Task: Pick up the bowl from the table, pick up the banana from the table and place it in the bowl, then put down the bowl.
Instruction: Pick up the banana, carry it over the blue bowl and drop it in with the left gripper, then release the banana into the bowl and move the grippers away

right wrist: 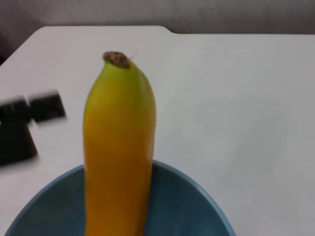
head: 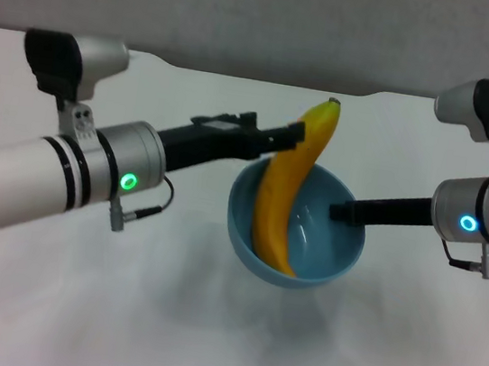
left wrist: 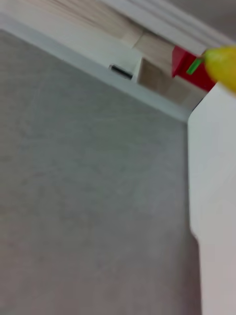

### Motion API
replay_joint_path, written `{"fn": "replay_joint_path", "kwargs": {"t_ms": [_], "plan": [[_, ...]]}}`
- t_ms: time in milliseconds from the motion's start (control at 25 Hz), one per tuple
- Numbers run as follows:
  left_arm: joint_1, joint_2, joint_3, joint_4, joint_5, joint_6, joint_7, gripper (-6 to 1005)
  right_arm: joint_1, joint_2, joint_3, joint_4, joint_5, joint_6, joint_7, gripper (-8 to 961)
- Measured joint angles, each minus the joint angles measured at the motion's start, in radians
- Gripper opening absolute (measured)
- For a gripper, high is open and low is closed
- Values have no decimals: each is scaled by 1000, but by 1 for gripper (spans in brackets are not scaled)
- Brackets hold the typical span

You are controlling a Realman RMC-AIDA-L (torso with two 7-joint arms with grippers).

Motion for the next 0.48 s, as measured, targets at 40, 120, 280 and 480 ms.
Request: {"fn": "replay_joint_path", "kwargs": {"t_ms": [40,120,280,480], "plan": [[-2,3,-11,0,4,8,-2,800,-1,-2,0,4,-5,-1,4,26],[-4,5,-20,1,9,15,-5,874,0,-4,2,11,-15,-5,9,25],[-1,10,-166,-10,189,74,-10,899,8,-8,8,17,-24,-16,15,25],[-4,10,-225,-10,379,134,-66,897,35,-9,9,20,-68,-27,53,26]]}}
